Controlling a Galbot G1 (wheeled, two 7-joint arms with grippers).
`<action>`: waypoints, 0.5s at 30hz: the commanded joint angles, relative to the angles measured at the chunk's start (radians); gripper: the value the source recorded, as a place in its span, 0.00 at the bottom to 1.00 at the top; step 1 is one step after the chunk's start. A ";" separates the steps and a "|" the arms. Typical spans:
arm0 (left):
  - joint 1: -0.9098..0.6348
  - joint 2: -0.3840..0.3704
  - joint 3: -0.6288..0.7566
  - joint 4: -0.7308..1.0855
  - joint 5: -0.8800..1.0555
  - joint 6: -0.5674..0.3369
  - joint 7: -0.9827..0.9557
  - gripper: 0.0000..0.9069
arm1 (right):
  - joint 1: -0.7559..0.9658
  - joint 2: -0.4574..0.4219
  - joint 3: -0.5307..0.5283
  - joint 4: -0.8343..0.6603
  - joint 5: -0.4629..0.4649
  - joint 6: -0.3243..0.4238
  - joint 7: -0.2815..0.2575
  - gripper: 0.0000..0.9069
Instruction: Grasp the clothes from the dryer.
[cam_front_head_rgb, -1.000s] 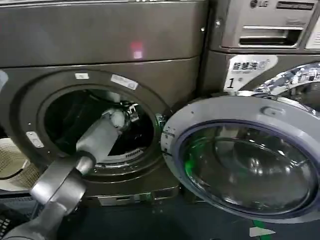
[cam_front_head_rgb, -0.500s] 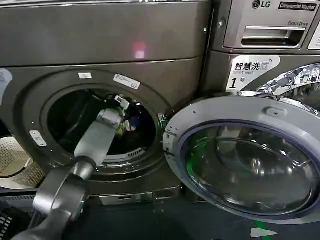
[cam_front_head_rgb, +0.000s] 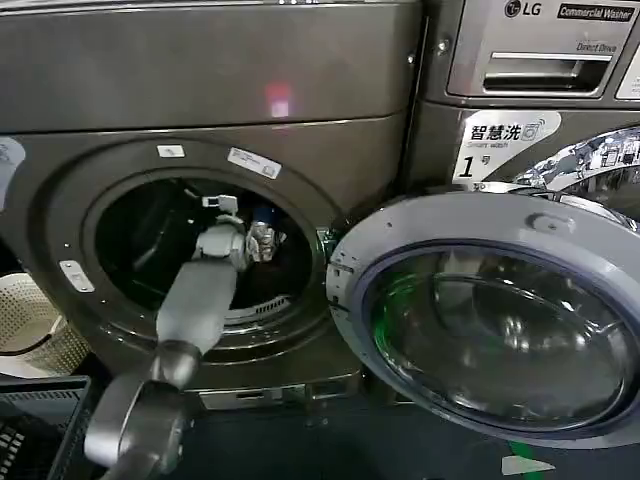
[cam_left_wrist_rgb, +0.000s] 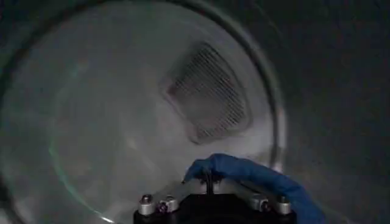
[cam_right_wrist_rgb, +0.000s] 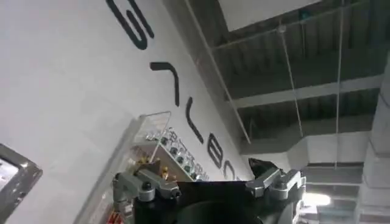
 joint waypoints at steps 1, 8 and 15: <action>0.228 -0.024 -0.092 -0.313 -0.013 -0.086 -0.297 0.00 | -0.002 -0.007 0.011 -0.008 -0.001 0.004 0.017 1.00; 0.392 -0.044 -0.117 -0.449 0.025 -0.077 -0.328 0.00 | -0.005 -0.020 0.021 -0.014 -0.002 0.002 0.031 1.00; 0.418 -0.044 -0.113 -0.483 0.044 -0.074 -0.316 0.00 | -0.002 -0.022 0.024 -0.009 -0.003 0.007 0.031 1.00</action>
